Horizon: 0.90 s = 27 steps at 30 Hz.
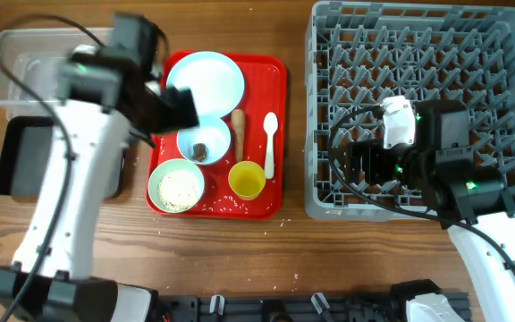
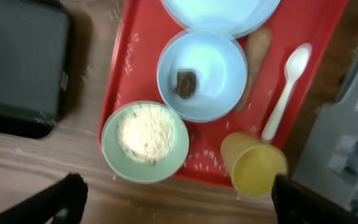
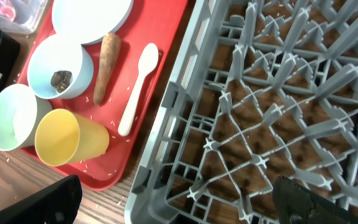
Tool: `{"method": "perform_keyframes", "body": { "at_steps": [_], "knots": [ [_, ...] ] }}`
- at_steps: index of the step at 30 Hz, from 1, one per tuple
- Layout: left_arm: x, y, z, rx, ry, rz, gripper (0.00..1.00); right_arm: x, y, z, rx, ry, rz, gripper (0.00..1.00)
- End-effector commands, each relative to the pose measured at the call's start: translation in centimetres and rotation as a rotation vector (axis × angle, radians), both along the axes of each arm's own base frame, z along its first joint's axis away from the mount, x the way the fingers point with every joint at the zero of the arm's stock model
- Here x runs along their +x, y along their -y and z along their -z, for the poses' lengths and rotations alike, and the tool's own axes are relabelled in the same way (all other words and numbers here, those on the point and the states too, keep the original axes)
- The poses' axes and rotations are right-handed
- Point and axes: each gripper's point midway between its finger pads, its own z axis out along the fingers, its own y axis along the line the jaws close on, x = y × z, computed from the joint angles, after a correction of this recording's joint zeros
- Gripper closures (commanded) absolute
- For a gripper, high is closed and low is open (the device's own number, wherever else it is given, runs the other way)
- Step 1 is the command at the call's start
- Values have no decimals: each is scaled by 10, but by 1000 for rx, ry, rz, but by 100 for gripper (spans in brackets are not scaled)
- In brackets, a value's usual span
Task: Sort waste into correct bins and load items into the dishwasher rack
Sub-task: 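Grasp the green bowl of rice with the left gripper, then tip the green bowl over the black tray to pour out the rice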
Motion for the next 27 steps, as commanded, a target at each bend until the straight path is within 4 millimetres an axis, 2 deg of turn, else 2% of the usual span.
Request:
{"method": "perform_keyframes", "body": {
  "at_steps": [1, 2, 4, 6, 8, 11, 13, 17, 19, 20, 24, 27],
  "knots": [
    [-23, 21, 68, 27, -80, 70, 12, 2, -5, -7, 10, 19, -25, 0],
    [-25, 27, 86, 30, -87, 90, 15, 2, -5, -7, 10, 17, -25, 0],
    [-30, 36, 113, 33, -89, 107, 28, 1, -5, -6, 9, 10, -25, 1],
    [-32, 38, 139, 23, -80, 78, 38, -1, -5, -5, 8, 1, -24, 0],
    [-33, 34, 154, 25, -73, 51, 42, -2, -5, -4, 7, -2, -25, 0],
    [-35, 36, 178, 28, -67, 89, 43, -2, -5, -4, 7, -2, -25, 0],
    [-43, 37, 192, 36, -101, 101, 51, -2, -5, -4, 7, -2, -25, 0],
    [-42, 39, 198, 40, -108, 109, 75, -1, -5, -4, 8, -1, -24, 0],
    [-41, 39, 198, 38, -103, 109, 92, -2, -5, -4, 8, -2, -24, 0],
    [-41, 39, 198, 38, -103, 109, 96, -2, -5, -4, 7, -2, -25, 0],
    [-47, 43, 194, 9, -131, 114, 96, -2, -4, -4, 7, -5, -25, 0],
    [-39, 45, 139, -17, -130, 99, 96, -2, -5, -4, 8, -5, -24, 0]
  ]
}}
